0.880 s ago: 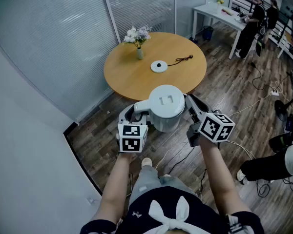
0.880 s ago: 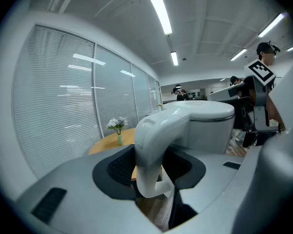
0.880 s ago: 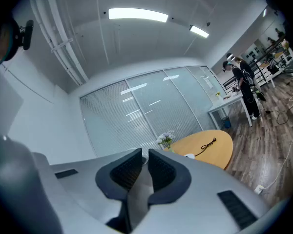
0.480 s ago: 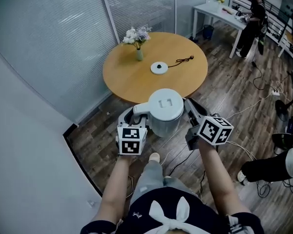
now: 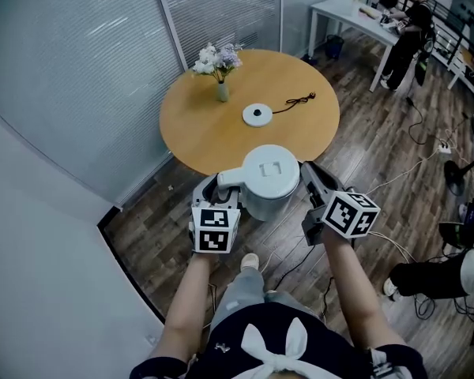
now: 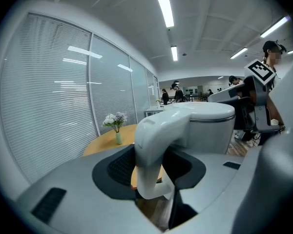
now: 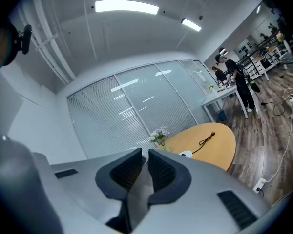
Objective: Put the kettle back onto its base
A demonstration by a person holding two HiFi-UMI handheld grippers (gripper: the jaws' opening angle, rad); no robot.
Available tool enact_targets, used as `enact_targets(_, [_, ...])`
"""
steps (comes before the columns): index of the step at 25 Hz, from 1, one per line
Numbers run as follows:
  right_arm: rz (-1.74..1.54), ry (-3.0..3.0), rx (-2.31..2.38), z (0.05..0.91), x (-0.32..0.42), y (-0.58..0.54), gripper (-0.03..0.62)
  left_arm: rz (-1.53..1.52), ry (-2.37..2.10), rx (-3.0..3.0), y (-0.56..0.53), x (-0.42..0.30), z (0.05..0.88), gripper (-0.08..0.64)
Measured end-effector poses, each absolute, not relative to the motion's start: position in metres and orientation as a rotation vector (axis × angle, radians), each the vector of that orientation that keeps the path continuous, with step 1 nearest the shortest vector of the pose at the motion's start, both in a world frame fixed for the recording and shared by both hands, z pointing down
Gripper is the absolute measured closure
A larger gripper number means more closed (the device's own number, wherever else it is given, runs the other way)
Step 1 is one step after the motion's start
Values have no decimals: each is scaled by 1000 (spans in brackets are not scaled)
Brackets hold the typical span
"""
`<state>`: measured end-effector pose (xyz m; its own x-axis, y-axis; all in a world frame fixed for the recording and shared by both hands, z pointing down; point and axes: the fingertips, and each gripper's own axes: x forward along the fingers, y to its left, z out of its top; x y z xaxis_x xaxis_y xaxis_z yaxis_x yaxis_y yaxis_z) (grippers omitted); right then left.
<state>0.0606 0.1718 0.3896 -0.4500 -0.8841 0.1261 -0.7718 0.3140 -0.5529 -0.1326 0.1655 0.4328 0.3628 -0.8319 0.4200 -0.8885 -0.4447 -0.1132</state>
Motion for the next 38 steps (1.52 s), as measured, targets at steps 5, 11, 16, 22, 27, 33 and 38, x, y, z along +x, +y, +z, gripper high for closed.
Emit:
enact_targets(5, [-838, 2357, -1564, 399, 54, 140, 545, 654, -1538, 2505, 128, -139, 441, 379])
enact_targets(11, [-851, 2309, -1631, 409, 48, 107, 545, 680, -1467, 2555, 85, -144, 449, 379])
enact_targets(16, [-851, 2273, -1678, 414, 40, 83, 545, 688, -1413, 2581, 57, -150, 456, 379])
enact_targets(22, [-839, 2244, -1704, 415, 33, 62, 545, 672, -1377, 2602, 29, -156, 459, 377])
enact_targets(27, [-869, 2238, -1705, 423, 38, 47, 545, 680, -1356, 2590, 16, -152, 468, 379])
enact_targets(33, [-906, 2257, -1681, 435, 47, 13, 545, 704, -1373, 2555, -12, -145, 478, 377])
enact_targets(38, [-912, 2309, -1634, 434, 53, -30, 545, 698, -1423, 2516, -47, -139, 478, 377])
